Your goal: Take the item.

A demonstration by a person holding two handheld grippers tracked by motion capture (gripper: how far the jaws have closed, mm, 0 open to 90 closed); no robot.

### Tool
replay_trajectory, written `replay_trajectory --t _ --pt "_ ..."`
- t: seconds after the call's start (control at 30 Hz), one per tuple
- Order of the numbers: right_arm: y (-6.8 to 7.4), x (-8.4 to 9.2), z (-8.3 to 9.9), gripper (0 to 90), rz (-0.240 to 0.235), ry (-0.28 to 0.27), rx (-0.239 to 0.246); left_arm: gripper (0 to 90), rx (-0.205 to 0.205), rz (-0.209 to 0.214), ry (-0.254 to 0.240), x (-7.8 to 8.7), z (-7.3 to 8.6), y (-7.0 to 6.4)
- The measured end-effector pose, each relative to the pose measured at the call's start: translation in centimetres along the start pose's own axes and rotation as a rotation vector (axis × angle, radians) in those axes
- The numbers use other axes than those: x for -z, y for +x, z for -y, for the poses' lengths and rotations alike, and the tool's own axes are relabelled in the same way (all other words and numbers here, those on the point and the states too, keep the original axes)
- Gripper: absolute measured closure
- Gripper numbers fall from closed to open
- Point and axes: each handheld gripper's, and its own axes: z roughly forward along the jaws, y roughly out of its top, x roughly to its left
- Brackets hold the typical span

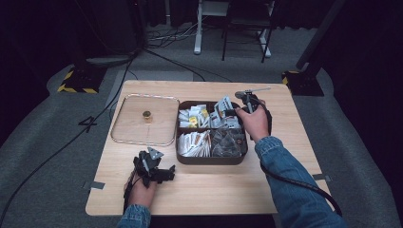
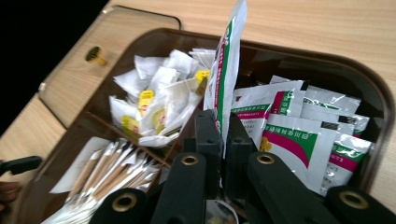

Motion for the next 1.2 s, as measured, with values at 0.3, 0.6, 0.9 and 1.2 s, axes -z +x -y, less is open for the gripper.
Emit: replay_trajectory --t 0.3,0.6,0.9,1.2 --pt "0.6 3.5 0.2 88.6 -0.06 -0.048 0.04 0.0 -0.002 -0.001 0.001 0.0 0.0 0.0" --pt "1.1 7.5 1.6 88.5 -0.095 -0.086 0.081 0.0 0.001 -0.005 -0.001 0.0 0.0 0.0" --pt "-0.5 10.7 4.6 88.5 -0.102 -0.115 0.043 0.0 0.006 -0.004 0.001 0.0 0.0 -0.1" --pt "-2.8 12.7 8.3 88.6 -0.014 -0.123 0.014 0.0 0.006 -0.005 0.001 0.0 0.0 -0.1"
